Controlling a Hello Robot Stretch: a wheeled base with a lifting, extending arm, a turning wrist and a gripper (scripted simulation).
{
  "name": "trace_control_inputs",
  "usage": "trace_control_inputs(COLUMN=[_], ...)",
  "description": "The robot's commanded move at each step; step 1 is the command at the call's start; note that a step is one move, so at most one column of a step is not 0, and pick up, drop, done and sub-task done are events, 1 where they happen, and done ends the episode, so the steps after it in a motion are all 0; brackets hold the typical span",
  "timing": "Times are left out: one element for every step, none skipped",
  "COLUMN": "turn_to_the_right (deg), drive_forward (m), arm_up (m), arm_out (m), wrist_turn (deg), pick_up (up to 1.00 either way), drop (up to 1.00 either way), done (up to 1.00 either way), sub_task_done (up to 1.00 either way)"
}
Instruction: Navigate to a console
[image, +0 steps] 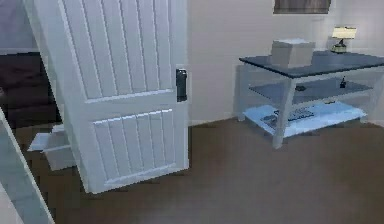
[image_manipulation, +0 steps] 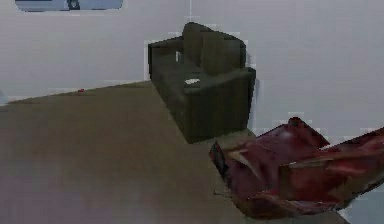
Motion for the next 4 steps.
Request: trace_control_inputs(turn_to_the_right=[0.0, -45.0, -42.0, 0.0], drive_forward=[0.9, 0.0, 0.0, 0.95], arm_up=[0.0, 0.0, 0.0, 0.0], arm_out=[0.0, 0.0, 0.0, 0.0], wrist_turn=[0.0, 0.0, 0.0, 0.0], pick_up=[0.0, 0.0, 0.0, 0.0], drop=[0.0, 0.0, 0.0, 0.0], done=[0.0, 0.0, 0.0, 0.0], sub_task_done=[0.0, 0.0, 0.0, 0.0])
